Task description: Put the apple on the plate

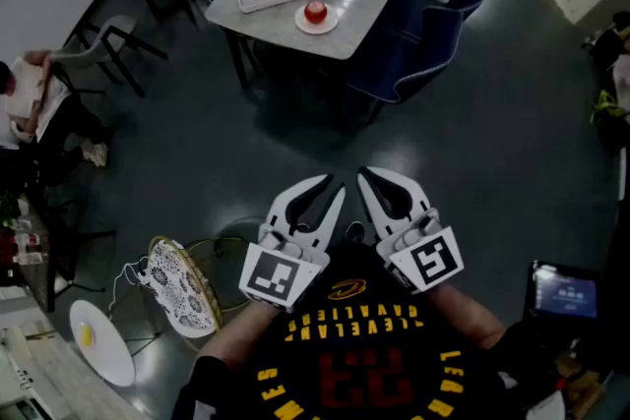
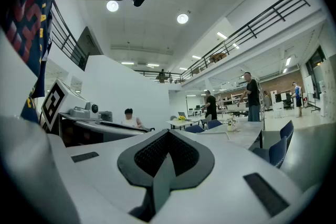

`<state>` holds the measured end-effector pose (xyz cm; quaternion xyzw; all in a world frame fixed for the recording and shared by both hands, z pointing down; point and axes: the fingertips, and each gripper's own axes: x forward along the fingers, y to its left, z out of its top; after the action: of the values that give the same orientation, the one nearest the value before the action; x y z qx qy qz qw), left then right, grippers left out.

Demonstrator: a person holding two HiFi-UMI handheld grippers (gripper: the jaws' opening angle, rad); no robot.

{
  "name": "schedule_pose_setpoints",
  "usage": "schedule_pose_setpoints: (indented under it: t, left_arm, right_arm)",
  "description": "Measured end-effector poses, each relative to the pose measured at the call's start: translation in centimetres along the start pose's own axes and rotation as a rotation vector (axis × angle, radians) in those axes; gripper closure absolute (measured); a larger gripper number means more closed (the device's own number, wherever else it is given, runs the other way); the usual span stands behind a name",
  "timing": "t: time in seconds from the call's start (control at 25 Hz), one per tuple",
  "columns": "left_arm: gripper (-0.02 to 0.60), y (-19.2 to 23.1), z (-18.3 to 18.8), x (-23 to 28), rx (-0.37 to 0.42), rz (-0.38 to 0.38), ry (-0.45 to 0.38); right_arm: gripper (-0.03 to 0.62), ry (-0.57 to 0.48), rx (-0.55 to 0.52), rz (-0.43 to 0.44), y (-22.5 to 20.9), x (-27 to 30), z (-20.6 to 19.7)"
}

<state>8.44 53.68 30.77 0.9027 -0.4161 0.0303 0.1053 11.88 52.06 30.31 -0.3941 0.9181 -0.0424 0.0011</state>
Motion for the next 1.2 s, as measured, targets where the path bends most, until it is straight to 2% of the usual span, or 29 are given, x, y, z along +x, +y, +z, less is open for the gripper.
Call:
schedule_pose_setpoints:
  t: [0.32, 0.64, 1.2]
  left_arm:
    - [0.509, 0.6, -0.1, 0.1, -0.006, 0.003, 0.004]
    - [0.509, 1.8, 0.4, -0.1, -0.013, -0.011, 0.005]
    - [0.509, 6.9, -0.5, -3.2, -0.059, -0.019, -0.012]
  right_arm:
    - [0.588, -0.059, 0.069, 0.001, -0.3, 0.6, 0.8]
    - [0.588, -0.007, 0.066, -0.03, -0.4, 1.7, 0.4]
    - [0.588, 0.027, 0.041, -0.03, 3.4, 6.1, -0.8]
